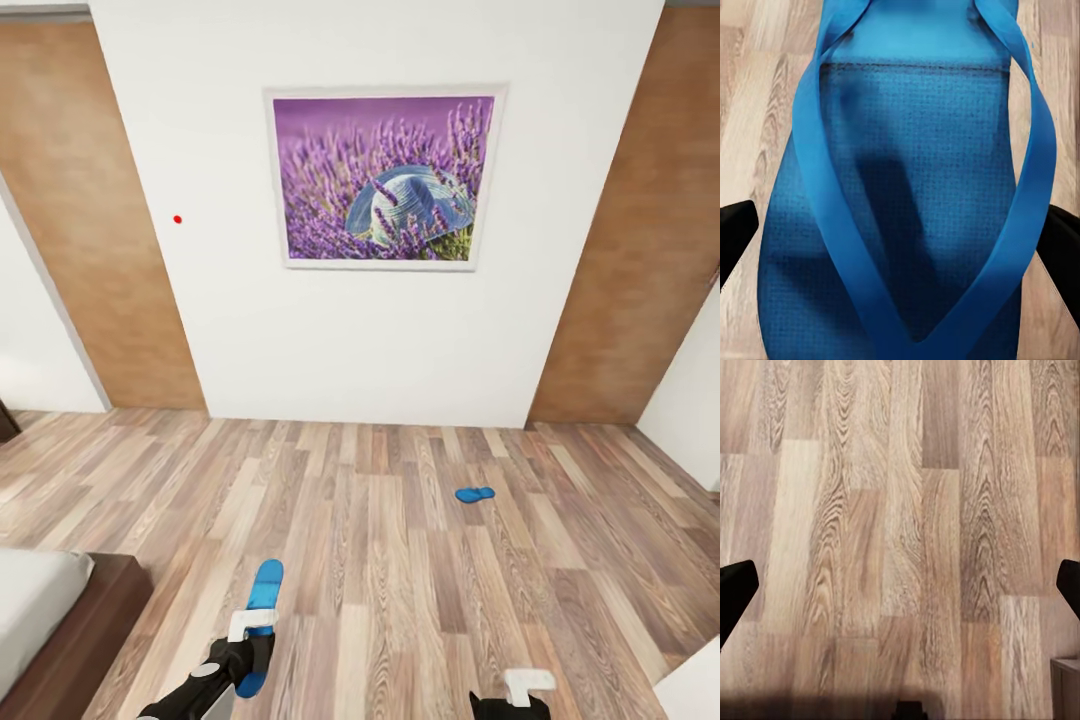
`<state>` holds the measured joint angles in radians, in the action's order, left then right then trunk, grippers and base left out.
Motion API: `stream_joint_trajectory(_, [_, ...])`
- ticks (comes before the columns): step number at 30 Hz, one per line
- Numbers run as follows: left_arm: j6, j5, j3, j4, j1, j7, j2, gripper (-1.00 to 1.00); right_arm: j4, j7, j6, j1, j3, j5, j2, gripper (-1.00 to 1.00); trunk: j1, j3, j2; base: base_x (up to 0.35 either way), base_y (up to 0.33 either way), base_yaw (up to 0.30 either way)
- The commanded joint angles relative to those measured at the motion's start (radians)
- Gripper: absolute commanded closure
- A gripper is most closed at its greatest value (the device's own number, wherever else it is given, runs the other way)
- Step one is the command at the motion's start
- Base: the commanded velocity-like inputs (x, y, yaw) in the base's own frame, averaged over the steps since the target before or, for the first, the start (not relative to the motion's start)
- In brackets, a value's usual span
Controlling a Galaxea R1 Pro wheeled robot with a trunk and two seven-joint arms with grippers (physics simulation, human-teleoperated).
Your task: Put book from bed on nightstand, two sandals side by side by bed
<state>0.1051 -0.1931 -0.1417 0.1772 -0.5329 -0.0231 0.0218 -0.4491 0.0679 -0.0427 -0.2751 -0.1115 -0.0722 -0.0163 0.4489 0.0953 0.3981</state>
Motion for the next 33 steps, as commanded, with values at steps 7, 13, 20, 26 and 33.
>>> stream_joint_trajectory(7, [0.004, -0.009, -0.009, -0.001, -0.001, -0.003, 0.0, 1.0, 0.001, 0.007, -0.004, -0.001, -0.007, -0.008, 0.001, -1.0, 0.001, 0.002, 0.002, 0.318, 0.109, -0.182])
stream_joint_trajectory(13, [0.004, -0.009, -0.009, -0.001, -0.001, -0.003, 0.0, 1.0, 0.001, 0.007, -0.004, -0.001, -0.007, -0.008, 0.001, -1.0, 0.001, 0.002, 0.002, 0.32, 0.101, -0.035])
stream_joint_trajectory(20, [0.004, -0.009, -0.009, -0.001, -0.001, -0.003, 0.0, 1.0, 0.001, 0.007, -0.004, -0.001, -0.007, -0.008, 0.001, -1.0, 0.001, 0.002, 0.002, 0.321, 0.143, -0.006])
stream_joint_trajectory(26, [0.004, -0.008, -0.009, -0.001, -0.001, -0.003, 0.0, 1.0, 0.001, 0.007, -0.004, -0.001, -0.007, -0.008, 0.001, -1.0, 0.001, 0.002, 0.002, 0.321, 0.162, -0.001])
stream_joint_trajectory(33, [0.004, -0.008, -0.009, -0.001, -0.001, -0.003, 0.0, 1.0, 0.002, 0.006, -0.005, -0.001, -0.007, -0.009, 0.001, -1.0, 0.001, 0.002, 0.002, 0.321, 0.16, 0.0])
